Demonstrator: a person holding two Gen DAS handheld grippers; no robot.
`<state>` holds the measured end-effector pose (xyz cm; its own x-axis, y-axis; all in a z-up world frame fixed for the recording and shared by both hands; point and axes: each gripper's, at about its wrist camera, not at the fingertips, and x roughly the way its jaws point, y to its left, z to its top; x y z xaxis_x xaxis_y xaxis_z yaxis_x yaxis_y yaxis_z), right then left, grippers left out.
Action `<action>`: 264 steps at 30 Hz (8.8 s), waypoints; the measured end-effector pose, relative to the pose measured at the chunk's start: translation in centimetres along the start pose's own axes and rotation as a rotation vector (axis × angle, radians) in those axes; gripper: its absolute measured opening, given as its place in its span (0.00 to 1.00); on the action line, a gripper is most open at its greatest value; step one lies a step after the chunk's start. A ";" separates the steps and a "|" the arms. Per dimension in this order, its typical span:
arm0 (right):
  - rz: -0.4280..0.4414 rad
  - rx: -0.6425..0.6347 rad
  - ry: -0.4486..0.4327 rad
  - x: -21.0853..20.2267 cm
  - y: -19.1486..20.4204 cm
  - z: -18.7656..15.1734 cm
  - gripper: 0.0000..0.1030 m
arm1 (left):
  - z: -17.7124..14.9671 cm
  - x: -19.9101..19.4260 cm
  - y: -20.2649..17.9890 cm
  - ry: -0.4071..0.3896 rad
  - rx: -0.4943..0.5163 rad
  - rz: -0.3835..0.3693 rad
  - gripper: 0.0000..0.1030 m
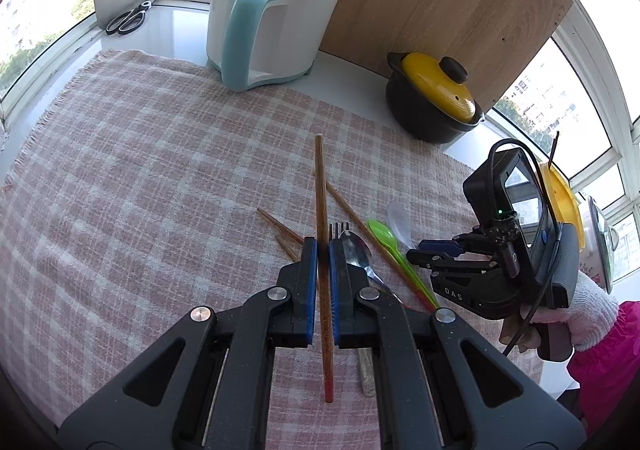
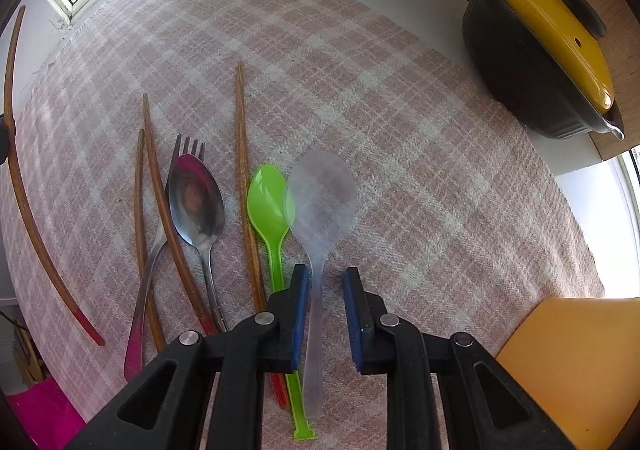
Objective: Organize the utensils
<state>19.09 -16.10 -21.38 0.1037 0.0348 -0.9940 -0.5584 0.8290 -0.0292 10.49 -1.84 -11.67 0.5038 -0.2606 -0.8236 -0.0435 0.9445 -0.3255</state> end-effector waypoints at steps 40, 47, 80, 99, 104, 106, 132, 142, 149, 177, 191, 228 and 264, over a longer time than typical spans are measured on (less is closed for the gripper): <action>0.002 0.335 -0.403 -10.2 -3.8 -9.4 0.02 | 0.8 -3.9 -3.1 -0.072 0.072 -0.065 0.03; -0.025 0.378 -0.483 -13.0 -4.0 -11.1 0.02 | 1.3 -4.6 -5.4 -0.091 0.129 -0.091 0.03; -0.207 0.541 -0.721 -22.7 -11.1 -15.7 0.02 | 6.4 -8.8 -17.4 -0.204 0.323 -0.275 0.03; -0.287 0.631 -0.736 -22.4 -17.6 -17.7 0.02 | 7.6 -5.6 -27.7 -0.173 0.429 -0.337 0.03; -0.275 0.652 -0.711 -20.8 -19.1 -17.6 0.02 | 7.4 -2.7 -28.7 -0.116 0.441 -0.309 0.03; -0.274 0.660 -0.703 -20.2 -19.5 -17.5 0.02 | 7.4 -1.8 -28.9 -0.099 0.436 -0.298 0.03; -0.267 0.681 -0.682 -18.6 -21.7 -19.0 0.42 | 5.9 0.6 -29.3 -0.044 0.433 -0.251 0.04; -0.281 0.691 -0.702 -19.8 -21.0 -20.8 0.52 | 4.8 -1.1 -28.3 -0.071 0.423 -0.241 0.04; -0.280 0.687 -0.736 -20.9 -20.0 -21.9 0.67 | 3.8 -2.3 -26.3 -0.091 0.388 -0.211 0.05; -0.180 0.462 -0.753 -21.3 -10.5 -19.4 0.86 | 1.4 -3.8 -5.7 -0.051 0.174 -0.008 0.42; -0.035 0.273 -0.534 -16.0 -5.2 -13.9 0.69 | -3.2 -0.7 -0.2 0.099 0.056 -0.065 0.34; 0.190 -0.048 -0.132 -2.7 0.9 -4.0 0.22 | -5.3 4.4 2.0 0.188 -0.089 -0.058 0.14; 0.146 0.005 -0.083 -1.2 -0.7 -3.4 0.04 | 0.0 9.6 2.0 0.291 -0.317 -0.128 0.14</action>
<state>16.54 -18.62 -20.50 0.0893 0.2007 -0.9756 -0.5685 0.8145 0.1156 15.21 -2.47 -20.21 0.2608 -0.4592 -0.8492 -0.2816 0.8052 -0.5219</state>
